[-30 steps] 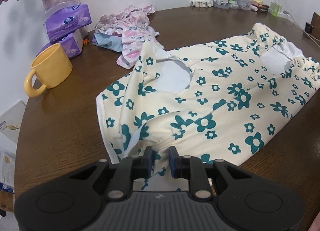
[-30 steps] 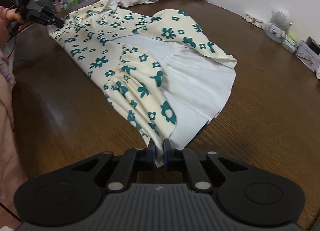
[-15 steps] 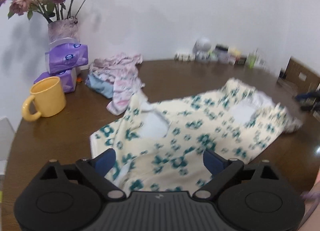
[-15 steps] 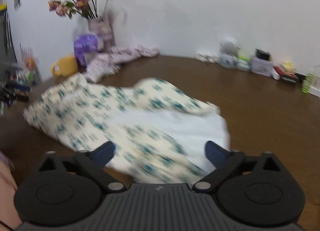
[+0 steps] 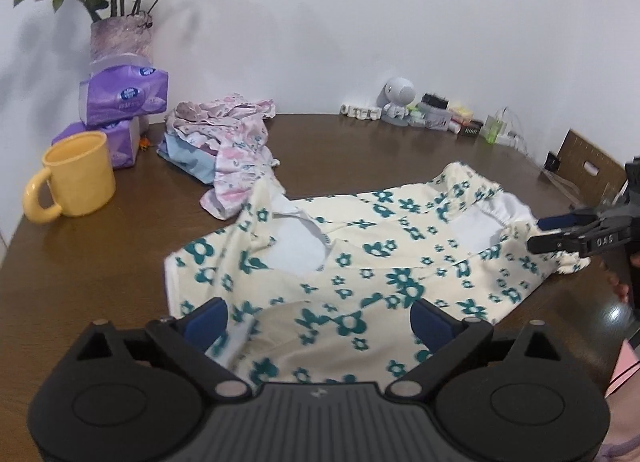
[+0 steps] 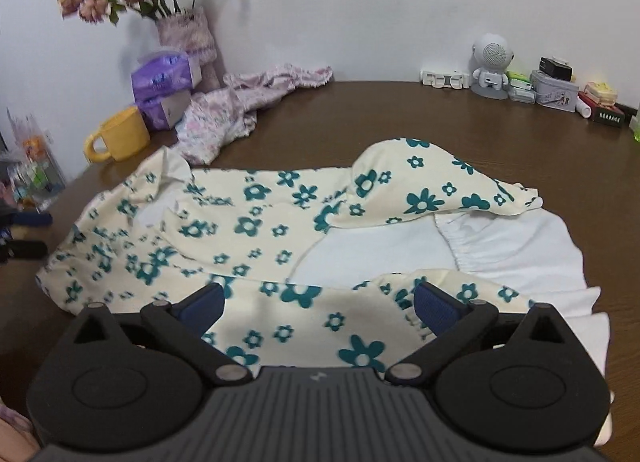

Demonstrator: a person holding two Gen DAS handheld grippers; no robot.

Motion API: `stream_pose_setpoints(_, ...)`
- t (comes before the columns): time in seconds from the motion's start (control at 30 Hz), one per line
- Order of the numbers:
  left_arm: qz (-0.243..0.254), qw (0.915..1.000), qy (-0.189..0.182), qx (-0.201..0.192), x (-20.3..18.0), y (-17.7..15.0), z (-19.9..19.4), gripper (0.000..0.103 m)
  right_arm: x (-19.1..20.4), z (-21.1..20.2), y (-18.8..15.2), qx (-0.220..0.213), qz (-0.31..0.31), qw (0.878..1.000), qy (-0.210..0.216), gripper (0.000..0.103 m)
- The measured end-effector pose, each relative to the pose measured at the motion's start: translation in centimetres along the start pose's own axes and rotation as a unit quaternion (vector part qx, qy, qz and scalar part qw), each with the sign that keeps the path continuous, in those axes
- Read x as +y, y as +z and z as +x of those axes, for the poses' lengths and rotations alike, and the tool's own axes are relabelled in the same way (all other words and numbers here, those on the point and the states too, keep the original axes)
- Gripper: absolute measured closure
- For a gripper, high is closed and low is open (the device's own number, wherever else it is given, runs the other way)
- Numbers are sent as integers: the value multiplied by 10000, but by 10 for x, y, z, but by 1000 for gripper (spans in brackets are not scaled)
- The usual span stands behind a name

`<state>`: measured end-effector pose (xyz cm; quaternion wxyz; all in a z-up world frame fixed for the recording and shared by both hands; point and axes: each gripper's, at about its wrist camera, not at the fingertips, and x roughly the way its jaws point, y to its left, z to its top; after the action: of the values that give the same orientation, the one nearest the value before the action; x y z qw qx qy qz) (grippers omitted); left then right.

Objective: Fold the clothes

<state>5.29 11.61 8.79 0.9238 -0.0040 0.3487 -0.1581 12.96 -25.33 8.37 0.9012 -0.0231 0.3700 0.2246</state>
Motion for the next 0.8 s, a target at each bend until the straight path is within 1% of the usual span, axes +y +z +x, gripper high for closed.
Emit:
stream_pose_setpoints(0.1,243,9996,126,113,4,18,6,5,-7,1,16,60,-346,9994,-61,0)
stream_pose_setpoints(0.2,372,9986,245,281,10,46,22,5,-22,4,47,160,-844,9960,-232,0)
stream_pose_setpoints(0.27,370,9979,396,345,17,66,36,7,-34,10,72,274,-1175,9920,-366,1)
stream_pose_setpoints(0.37,361,9962,707,353,28,96,59,16,-53,20,109,315,-1521,9865,-516,1)
stream_pose_setpoints(0.4,312,9955,815,372,33,103,67,25,-60,25,119,310,-1563,9859,-517,3)
stream_pose_setpoints(0.43,224,9949,885,420,40,111,78,36,-66,30,129,319,-1549,9860,-533,7)
stream_pose_setpoints(0.47,156,9947,891,493,45,116,88,42,-72,36,139,329,-1532,9862,-543,9)
stream_pose_setpoints(0.53,108,9937,899,667,53,121,107,60,-85,49,154,372,-1458,9875,-462,26)
stream_pose_setpoints(0.57,110,9928,911,770,55,122,118,63,-90,56,159,420,-1424,9881,-397,30)
stream_pose_setpoints(0.6,111,9918,923,872,58,124,128,69,-95,63,164,467,-1395,9886,-330,36)
stream_pose_setpoints(0.63,96,9915,917,913,61,123,135,73,-97,70,168,506,-1410,9884,-252,39)
stream_pose_setpoints(0.67,79,9913,909,951,64,123,141,74,-100,77,171,531,-1425,9882,-200,39)
stream_pose_setpoints(0.73,46,9907,894,1027,69,122,154,81,-107,91,175,626,-1408,9880,-124,39)
stream_pose_setpoints(0.8,44,9925,550,1089,69,119,160,82,-114,107,178,750,-1354,9879,-61,39)
